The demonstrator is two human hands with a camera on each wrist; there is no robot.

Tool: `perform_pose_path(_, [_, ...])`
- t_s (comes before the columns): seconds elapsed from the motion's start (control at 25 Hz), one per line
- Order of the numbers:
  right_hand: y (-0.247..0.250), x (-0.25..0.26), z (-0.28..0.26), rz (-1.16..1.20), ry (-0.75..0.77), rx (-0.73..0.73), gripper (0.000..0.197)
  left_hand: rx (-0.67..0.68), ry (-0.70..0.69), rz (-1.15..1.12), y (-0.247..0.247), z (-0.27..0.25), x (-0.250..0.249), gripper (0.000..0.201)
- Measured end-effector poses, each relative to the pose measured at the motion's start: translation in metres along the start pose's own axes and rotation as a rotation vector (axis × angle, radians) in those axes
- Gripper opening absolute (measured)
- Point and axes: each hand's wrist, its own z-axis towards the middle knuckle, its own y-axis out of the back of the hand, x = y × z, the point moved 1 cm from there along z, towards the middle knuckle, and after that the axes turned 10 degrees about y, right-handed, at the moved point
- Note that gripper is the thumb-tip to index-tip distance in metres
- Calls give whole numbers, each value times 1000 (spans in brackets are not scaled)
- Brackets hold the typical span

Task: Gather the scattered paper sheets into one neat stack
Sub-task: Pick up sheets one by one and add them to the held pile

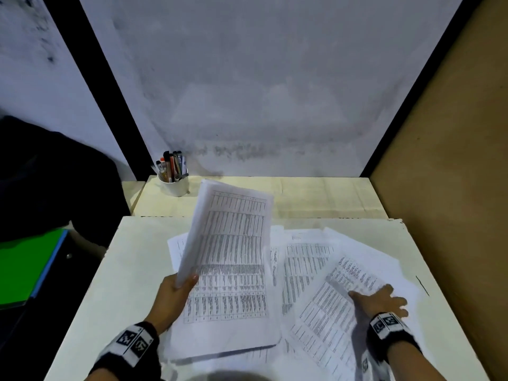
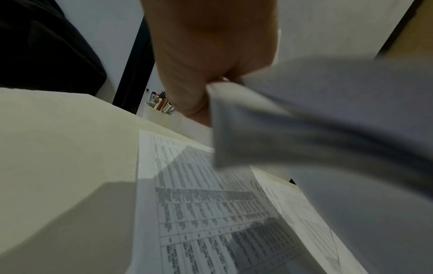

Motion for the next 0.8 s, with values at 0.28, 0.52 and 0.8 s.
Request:
perform_pose_path(0.28, [1,-17,0,108,-277,-79,121,-14,8,-25,0,4,-11,37])
perform_pose_path(0.52, [-2,-14,-12,397,-213,-88,88,-4,-5,-71,-7,-3,-24,37])
perform_pose_path(0.8, [-10,13,-43,220,126,16,74,14,-49,-53,1,-7,-26,32])
